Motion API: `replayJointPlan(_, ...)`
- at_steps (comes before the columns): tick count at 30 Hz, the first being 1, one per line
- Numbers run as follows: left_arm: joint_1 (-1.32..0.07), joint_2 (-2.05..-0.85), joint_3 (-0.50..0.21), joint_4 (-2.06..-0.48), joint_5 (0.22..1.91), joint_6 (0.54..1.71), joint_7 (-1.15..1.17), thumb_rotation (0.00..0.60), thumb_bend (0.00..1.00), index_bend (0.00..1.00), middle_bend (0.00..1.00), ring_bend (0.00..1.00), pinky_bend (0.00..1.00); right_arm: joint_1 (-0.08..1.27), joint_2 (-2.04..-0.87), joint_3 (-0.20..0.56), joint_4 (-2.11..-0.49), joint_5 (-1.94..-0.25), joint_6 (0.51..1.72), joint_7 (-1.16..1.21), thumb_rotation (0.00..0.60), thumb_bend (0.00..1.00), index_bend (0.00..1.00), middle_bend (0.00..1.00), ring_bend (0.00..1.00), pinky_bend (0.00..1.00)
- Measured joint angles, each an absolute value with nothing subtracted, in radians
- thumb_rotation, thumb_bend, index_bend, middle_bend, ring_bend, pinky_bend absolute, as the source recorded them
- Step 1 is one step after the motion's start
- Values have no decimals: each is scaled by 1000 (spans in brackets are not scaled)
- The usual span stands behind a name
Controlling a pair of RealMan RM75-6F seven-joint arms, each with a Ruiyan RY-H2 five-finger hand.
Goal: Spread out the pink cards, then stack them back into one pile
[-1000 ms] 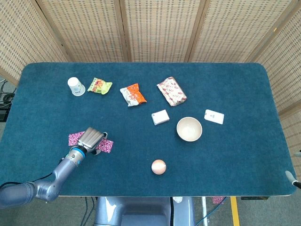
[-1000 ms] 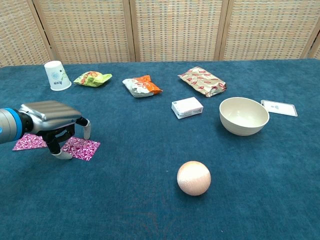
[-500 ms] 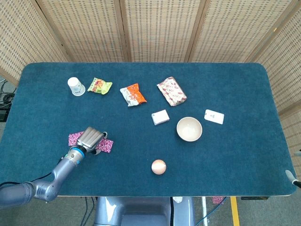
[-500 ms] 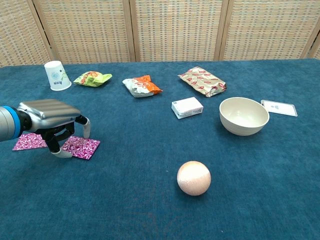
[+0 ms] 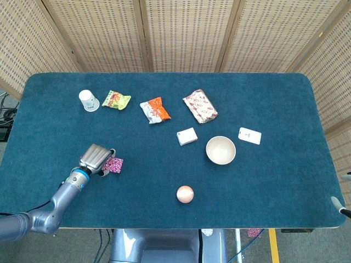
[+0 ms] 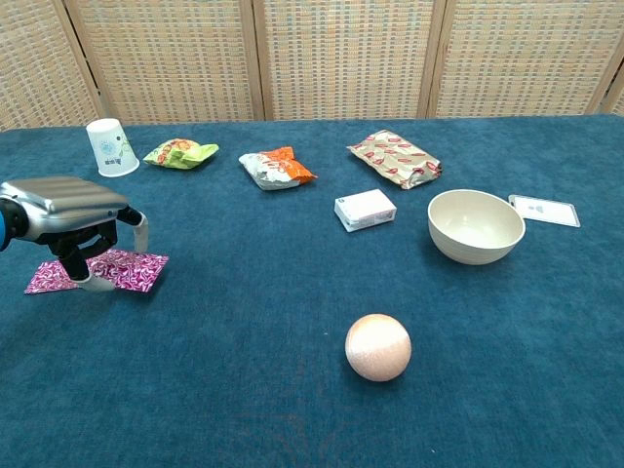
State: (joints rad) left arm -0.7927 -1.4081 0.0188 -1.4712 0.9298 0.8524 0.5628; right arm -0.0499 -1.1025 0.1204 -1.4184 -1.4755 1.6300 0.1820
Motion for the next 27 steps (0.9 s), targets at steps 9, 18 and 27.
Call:
replayJointPlan(9, -769, -1383, 21, -1433, 890, 848, 540, 536, 260, 432, 813, 792, 678, -45, -1101, 120, -1424, -1477, 1626, 174, 600, 234, 348, 324, 162, 139)
replayJointPlan(18, -760, -1388, 18, -1367, 846, 818, 528, 536, 257, 432, 814, 792, 678, -48, -1102, 116, -1431, -1480, 1630, 164, 600, 234, 348, 324, 162, 139)
replayJointPlan(27, -757, -1391, 21, -1348, 827, 796, 528, 537, 250, 427, 815, 792, 678, -46, -1101, 119, -1438, -1476, 1628, 157, 600, 234, 348, 324, 162, 139)
